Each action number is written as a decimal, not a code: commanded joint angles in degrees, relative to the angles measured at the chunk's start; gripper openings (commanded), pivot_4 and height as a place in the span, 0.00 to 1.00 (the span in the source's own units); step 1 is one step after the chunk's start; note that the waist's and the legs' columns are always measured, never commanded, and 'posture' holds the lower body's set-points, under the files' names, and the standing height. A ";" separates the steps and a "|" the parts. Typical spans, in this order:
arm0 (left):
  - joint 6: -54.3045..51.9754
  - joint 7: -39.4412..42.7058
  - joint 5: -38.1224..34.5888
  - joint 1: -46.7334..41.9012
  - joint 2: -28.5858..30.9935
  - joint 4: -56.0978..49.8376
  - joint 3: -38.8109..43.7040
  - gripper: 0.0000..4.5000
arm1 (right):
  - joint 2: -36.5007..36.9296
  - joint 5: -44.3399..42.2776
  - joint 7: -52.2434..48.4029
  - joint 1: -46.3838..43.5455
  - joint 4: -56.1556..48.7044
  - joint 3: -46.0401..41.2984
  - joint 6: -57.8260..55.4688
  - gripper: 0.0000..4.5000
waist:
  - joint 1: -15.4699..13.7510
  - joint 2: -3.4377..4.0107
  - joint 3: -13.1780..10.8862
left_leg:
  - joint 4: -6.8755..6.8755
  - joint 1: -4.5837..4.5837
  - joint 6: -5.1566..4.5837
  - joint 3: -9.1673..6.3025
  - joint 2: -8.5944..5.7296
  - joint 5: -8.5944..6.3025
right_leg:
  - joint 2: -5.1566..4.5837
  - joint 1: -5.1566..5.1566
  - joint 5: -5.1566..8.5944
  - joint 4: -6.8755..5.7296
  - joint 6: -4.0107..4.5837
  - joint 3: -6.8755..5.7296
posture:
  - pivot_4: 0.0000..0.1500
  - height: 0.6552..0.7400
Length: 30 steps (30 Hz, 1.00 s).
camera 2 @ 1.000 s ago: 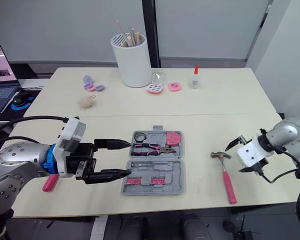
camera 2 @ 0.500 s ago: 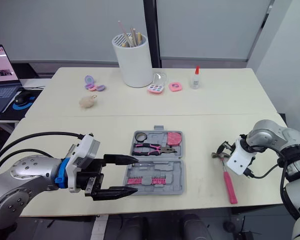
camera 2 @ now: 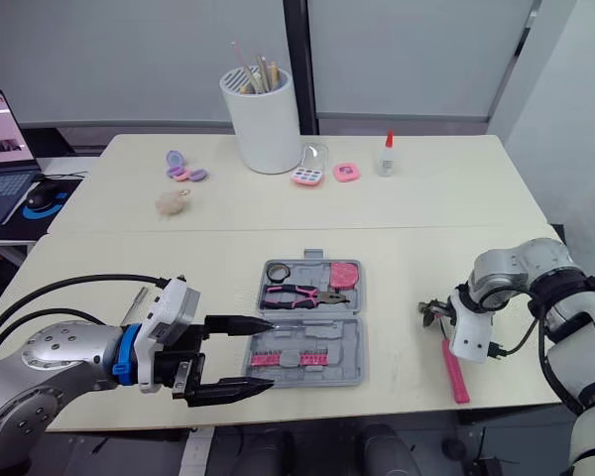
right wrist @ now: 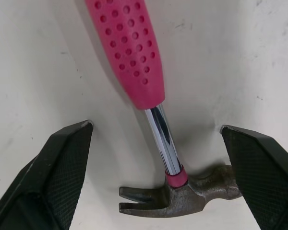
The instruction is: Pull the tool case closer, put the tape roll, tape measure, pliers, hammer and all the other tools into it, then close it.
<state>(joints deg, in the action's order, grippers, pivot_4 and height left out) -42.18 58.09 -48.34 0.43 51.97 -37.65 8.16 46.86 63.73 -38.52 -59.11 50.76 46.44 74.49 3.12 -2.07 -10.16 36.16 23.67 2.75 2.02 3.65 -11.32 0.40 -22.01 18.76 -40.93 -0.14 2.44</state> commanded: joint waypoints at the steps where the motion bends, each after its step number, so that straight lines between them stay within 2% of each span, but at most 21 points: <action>1: 0.56 -0.48 -0.41 -0.03 0.63 -1.87 1.29 1.00 | -0.80 3.43 4.16 -1.13 2.39 2.13 -2.12 0.79 | 0.01 -0.08 0.04 | 0.00 -0.05 0.00 0.00 0.00 0.00 | 0.00 0.05 0.00 0.00 0.00 0.00 | 1.00 1.00; 3: 0.40 -0.80 -0.67 -0.07 0.67 -2.06 1.39 1.00 | -1.18 4.57 5.75 -1.71 3.35 3.12 -2.59 0.64 | 0.10 -0.17 0.04 | -0.02 -0.40 -0.01 0.01 -0.01 0.00 | 0.00 0.40 0.01 0.04 0.02 0.01 | 1.00 1.00; 6: 0.45 -1.20 -0.53 0.51 0.73 -2.31 1.38 1.00 | -1.54 6.11 8.52 -2.22 3.79 4.05 -4.11 0.53 | 0.18 -0.25 0.09 | -0.08 -0.93 -0.02 0.03 -0.03 -0.02 | -0.02 0.92 0.11 0.07 0.18 0.05 | 1.00 1.00; 21: 0.68 -0.99 0.02 -0.87 0.72 -1.81 -0.78 1.00 | -0.07 7.87 12.91 -3.28 4.00 5.73 -4.10 0.11 | 0.26 -0.29 0.12 | -0.09 -0.92 -0.02 0.01 0.00 -0.02 | 0.01 0.87 0.13 0.05 0.21 0.06 | 1.00 1.00; 24: 0.78 -0.98 0.03 -1.08 0.64 -1.66 -1.20 1.00 | 0.93 6.36 12.02 -3.28 3.56 5.01 -2.99 0.05 | 0.19 -0.26 0.09 | -0.10 -0.89 -0.02 0.01 0.00 -0.02 | 0.01 0.85 0.13 0.05 0.21 0.05 | 1.00 1.00; 26: 0.84 -0.85 0.05 -1.21 0.67 -1.44 -1.38 1.00 | 1.87 4.13 10.39 -3.26 3.67 4.11 -2.22 0.05 | 0.16 -0.16 0.03 | -0.11 -0.85 -0.02 0.01 0.00 -0.02 | 0.00 0.81 0.13 0.05 0.21 0.05 | 1.00 1.00; 28: 0.89 -0.74 0.14 -1.41 0.68 -1.20 -1.53 1.00 | 3.06 -0.08 7.39 -3.36 4.88 2.30 -1.86 0.05 | 0.13 -0.03 -0.05 | -0.12 -0.82 -0.02 0.01 -0.02 -0.02 | -0.02 0.79 0.13 0.05 0.21 0.06 | 1.00 1.00; 30: 0.93 -0.61 0.17 -1.59 0.72 -0.93 -1.47 1.00 | 3.92 -8.30 0.47 -3.02 8.29 -0.83 -2.95 0.05 | 0.13 0.02 -0.12 | -0.12 -0.79 -0.02 0.02 -0.03 -0.02 | -0.03 0.76 0.13 0.05 0.21 0.06 | 1.00 1.00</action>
<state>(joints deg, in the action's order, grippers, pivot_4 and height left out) -42.09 57.00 -48.13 -0.62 52.48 -37.91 6.55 48.71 61.65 -33.35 -61.72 57.02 49.18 71.97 3.25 -2.05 -10.28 36.04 22.89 2.73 2.05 3.62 -11.34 0.37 -21.24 18.89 -40.88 0.07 2.50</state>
